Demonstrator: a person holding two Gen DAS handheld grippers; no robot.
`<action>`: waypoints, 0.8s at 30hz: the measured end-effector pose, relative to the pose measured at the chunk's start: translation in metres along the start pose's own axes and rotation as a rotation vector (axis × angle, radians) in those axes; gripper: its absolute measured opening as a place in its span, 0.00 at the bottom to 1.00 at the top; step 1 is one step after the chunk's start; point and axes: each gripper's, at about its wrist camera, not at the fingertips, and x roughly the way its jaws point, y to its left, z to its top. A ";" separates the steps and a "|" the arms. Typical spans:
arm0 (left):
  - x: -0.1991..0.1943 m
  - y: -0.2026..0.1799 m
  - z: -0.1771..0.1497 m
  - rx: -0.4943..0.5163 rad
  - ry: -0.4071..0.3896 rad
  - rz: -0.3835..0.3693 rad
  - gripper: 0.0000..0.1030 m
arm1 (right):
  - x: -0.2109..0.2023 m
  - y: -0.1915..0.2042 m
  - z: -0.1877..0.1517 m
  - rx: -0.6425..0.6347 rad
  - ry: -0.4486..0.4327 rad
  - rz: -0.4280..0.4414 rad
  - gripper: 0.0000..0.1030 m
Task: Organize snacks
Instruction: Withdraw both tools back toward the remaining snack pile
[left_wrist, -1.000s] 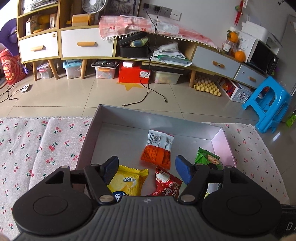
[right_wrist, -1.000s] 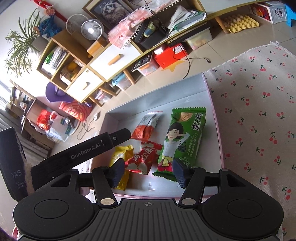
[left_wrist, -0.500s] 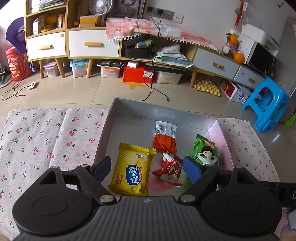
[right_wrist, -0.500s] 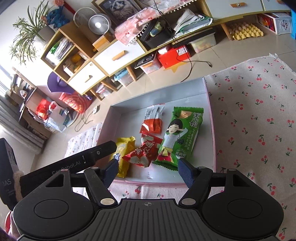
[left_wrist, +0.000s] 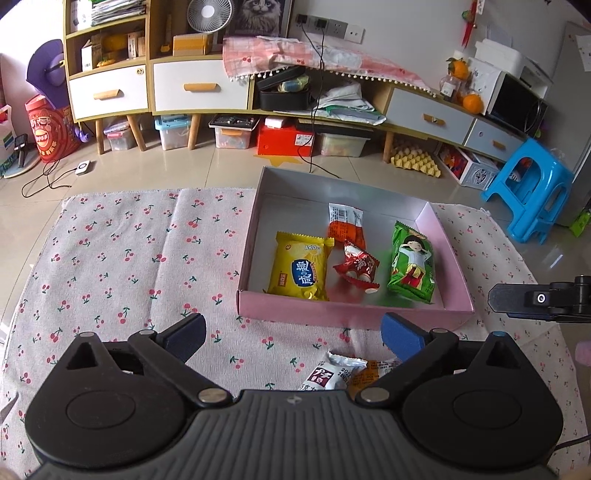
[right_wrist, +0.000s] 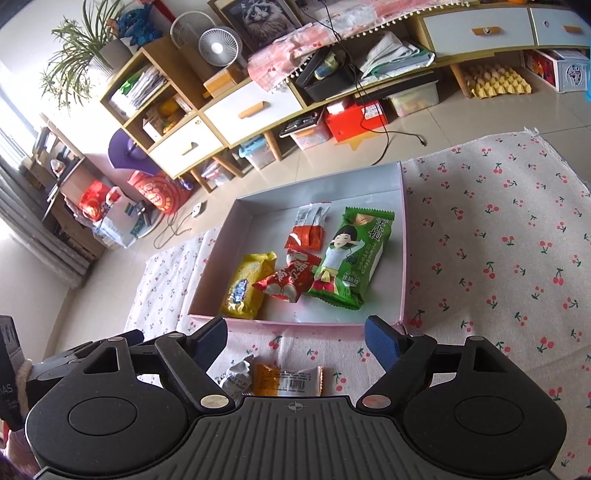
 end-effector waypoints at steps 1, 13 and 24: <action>-0.001 0.002 -0.003 -0.003 0.000 -0.003 0.99 | -0.002 0.001 -0.002 -0.017 -0.001 -0.005 0.85; -0.012 0.028 -0.041 -0.026 0.074 -0.008 0.99 | -0.004 0.020 -0.042 -0.170 0.054 -0.011 0.88; -0.020 0.044 -0.075 -0.019 0.142 -0.030 0.99 | -0.007 0.048 -0.078 -0.428 0.100 0.042 0.89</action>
